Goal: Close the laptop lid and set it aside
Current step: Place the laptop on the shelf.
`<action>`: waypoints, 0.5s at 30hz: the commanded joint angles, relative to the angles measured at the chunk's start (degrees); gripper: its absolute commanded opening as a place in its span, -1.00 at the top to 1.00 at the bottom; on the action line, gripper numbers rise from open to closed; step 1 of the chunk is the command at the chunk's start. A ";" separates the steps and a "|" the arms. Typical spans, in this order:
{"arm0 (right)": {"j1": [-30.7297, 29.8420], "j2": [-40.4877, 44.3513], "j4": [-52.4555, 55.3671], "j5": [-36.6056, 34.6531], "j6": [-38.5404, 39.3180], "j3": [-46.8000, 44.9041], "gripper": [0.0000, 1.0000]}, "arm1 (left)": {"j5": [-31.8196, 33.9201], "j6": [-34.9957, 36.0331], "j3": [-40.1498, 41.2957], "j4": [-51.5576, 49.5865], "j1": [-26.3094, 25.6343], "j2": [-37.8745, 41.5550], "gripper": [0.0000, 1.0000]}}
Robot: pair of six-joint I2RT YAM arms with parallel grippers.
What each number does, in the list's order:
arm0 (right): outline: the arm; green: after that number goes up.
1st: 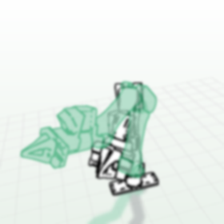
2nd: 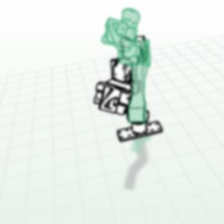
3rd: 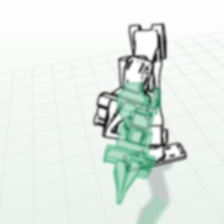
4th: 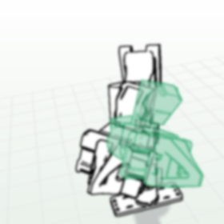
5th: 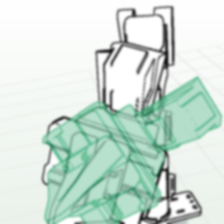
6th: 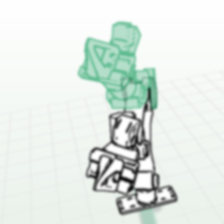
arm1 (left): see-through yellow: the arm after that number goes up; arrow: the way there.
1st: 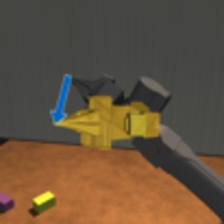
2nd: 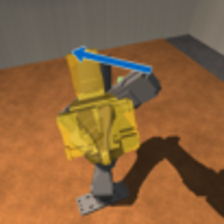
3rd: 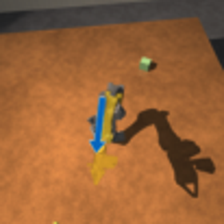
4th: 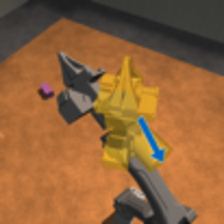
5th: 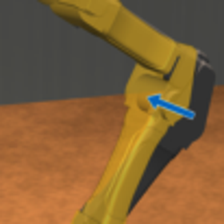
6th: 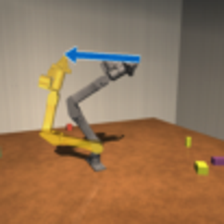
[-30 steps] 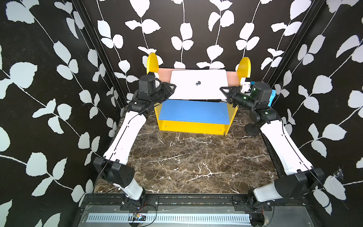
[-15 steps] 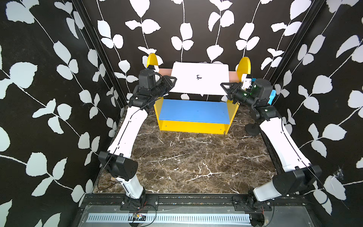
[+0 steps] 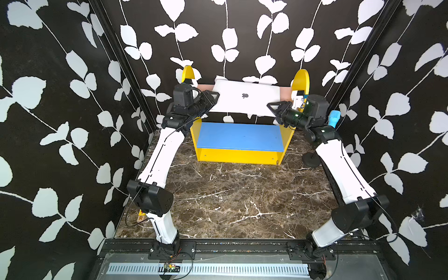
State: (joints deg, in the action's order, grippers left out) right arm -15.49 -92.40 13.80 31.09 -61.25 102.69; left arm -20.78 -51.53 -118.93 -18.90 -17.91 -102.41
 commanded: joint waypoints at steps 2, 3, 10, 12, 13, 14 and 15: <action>-3.06 -3.12 3.28 6.99 2.13 0.97 0.18 | -9.89 0.33 -3.20 7.70 -3.50 1.89 -0.07; -2.91 -3.24 3.52 6.64 2.11 1.28 0.14 | -9.84 0.49 -3.16 7.53 -3.49 1.90 -0.13; -1.88 -3.58 5.49 5.39 2.02 3.52 0.01 | -8.79 1.62 -2.50 6.23 -3.38 2.70 -0.51; -1.47 -3.58 6.13 4.97 2.02 4.29 -0.03 | -8.32 2.11 -2.00 5.77 -3.36 3.17 -0.60; -1.21 -3.58 6.45 4.77 1.94 4.66 -0.04 | -8.05 2.54 -1.86 5.30 -3.40 3.43 -0.65; -1.02 -3.62 6.78 4.63 1.93 5.10 -0.05 | -7.72 2.88 -1.57 4.95 -3.36 3.73 -0.69; -0.84 -3.66 7.03 4.48 1.86 5.51 -0.06 | -7.44 3.17 -1.18 4.78 -3.36 4.12 -0.73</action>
State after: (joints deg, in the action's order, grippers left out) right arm -16.29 -94.56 18.22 35.44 -60.58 106.94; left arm -25.34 -50.63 -119.13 -17.91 -19.77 -102.24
